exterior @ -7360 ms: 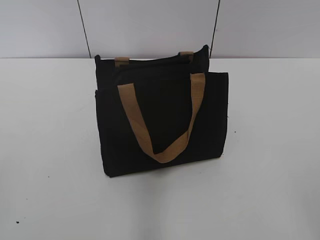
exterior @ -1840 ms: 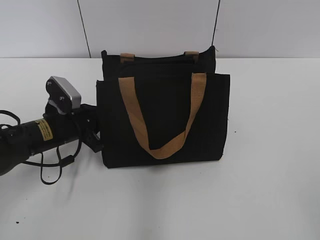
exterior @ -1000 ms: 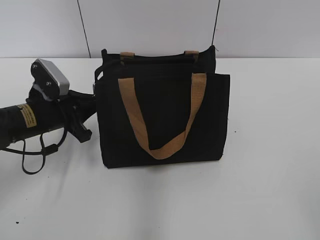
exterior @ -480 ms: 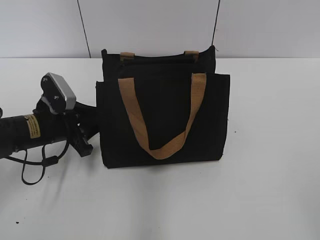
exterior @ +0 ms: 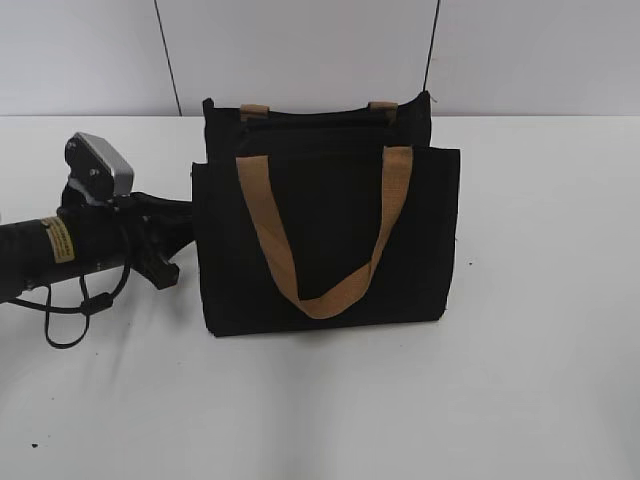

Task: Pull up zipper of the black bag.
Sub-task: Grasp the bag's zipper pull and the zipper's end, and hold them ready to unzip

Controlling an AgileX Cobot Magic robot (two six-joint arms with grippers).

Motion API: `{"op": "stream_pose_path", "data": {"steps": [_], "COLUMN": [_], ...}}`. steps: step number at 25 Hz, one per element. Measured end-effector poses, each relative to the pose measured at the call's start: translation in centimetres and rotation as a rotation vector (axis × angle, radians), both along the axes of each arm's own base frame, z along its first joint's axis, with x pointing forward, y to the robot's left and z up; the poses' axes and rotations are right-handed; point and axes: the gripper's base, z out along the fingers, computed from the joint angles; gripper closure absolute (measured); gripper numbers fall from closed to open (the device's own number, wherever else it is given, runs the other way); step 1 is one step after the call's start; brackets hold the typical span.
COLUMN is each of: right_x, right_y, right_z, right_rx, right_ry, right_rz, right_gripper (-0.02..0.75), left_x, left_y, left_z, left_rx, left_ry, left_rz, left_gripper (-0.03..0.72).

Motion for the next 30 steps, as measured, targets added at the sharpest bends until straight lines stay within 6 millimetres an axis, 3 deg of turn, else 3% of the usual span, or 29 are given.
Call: {"op": "stream_pose_path", "data": {"steps": [6, 17, 30], "right_x": [0.0, 0.0, 0.0], "right_y": [0.0, 0.0, 0.0], "right_z": [0.0, 0.0, 0.0], "right_rx": [0.001, 0.001, 0.001], "right_ry": [0.000, 0.000, 0.000], "right_rz": [0.000, 0.000, 0.000], "right_gripper": [0.193, 0.193, 0.193], "left_x": [0.2, -0.4, -0.3], "left_y": [-0.5, -1.2, -0.1], "left_z": [-1.4, -1.5, -1.6], "left_rx": [-0.068, -0.142, -0.168], "left_ry": [0.046, 0.083, 0.128], "left_rz": [-0.045, -0.144, -0.134], "left_gripper": [0.507, 0.483, 0.441]}}
